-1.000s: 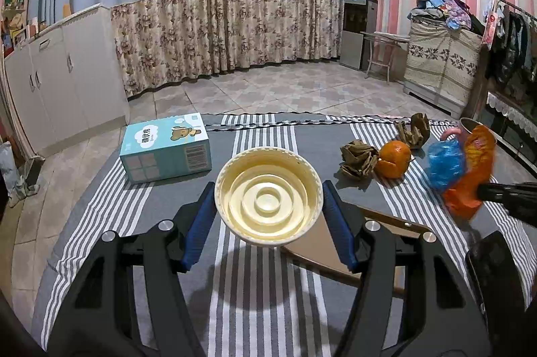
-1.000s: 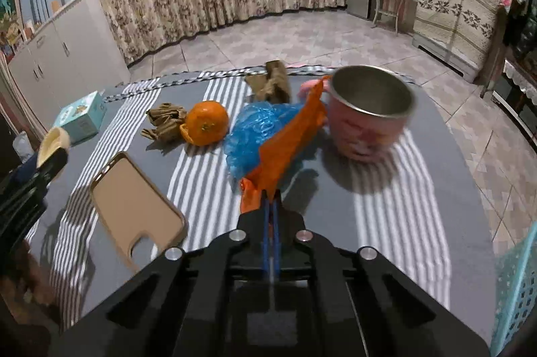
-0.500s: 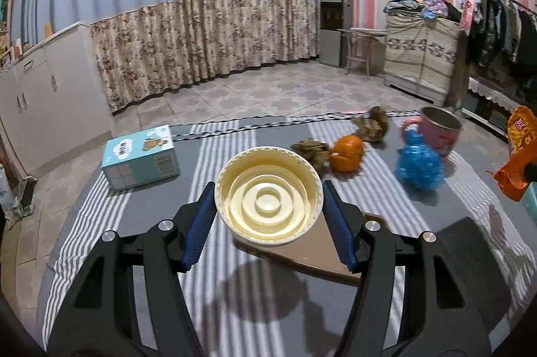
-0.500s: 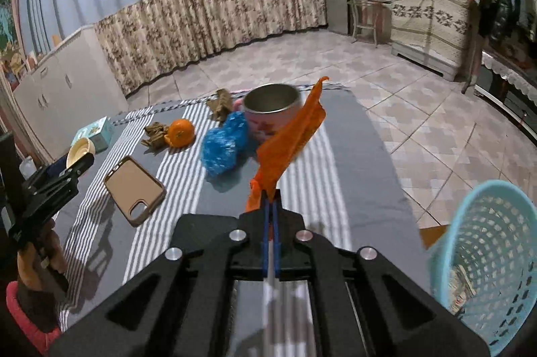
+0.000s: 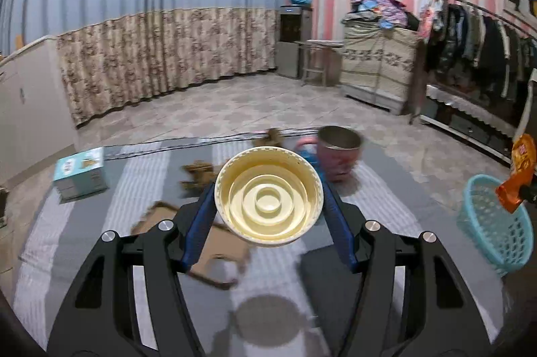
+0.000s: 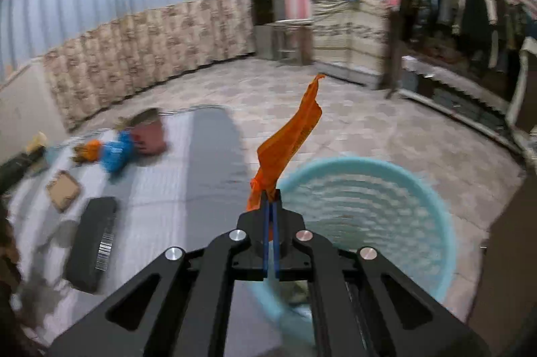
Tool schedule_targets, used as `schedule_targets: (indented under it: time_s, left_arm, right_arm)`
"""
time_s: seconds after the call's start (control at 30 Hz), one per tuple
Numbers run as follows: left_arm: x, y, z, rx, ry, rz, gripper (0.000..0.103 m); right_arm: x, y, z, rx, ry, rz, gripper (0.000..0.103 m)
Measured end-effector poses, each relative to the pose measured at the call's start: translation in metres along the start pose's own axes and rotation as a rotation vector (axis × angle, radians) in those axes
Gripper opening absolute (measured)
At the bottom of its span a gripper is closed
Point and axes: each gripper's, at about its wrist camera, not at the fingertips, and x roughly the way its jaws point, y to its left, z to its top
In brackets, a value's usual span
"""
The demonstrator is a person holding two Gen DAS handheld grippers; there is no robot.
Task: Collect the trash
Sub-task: 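Carry both to the blue basket, left tool drops the lid while right tool drops the bag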
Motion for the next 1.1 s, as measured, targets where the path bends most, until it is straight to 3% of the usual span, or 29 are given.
schedule_targets:
  time_s: [0.27, 0.73, 0.87, 0.9, 0.97, 1.1]
  left_arm:
    - [0.006, -0.098, -0.004, 0.093, 0.016, -0.108, 0.061]
    - [0.028, -0.282, -0.025, 0.251, 0.067, -0.359, 0.061]
    - [0.033, -0.309, -0.028, 0.289, 0.079, -0.394, 0.063]
    - [0.035, -0.313, -0.028, 0.292, 0.09, -0.406, 0.073]
    - [0.033, -0.316, -0.029, 0.289, 0.093, -0.408, 0.082]
    - [0.029, -0.303, -0.026, 0.276, 0.072, -0.379, 0.085]
  right_arm:
    - [0.011, -0.068, -0.016, 0.069, 0.011, -0.14, 0.002]
    - [0.013, -0.107, -0.022, 0.161, 0.02, -0.143, 0.002]
    - [0.013, -0.116, -0.024, 0.193, 0.02, -0.14, 0.002]
    - [0.012, -0.118, -0.025, 0.201, 0.019, -0.138, 0.002]
    - [0.012, -0.123, -0.026, 0.21, 0.018, -0.142, 0.002]
    - [0.015, -0.121, -0.026, 0.209, 0.025, -0.131, 0.002]
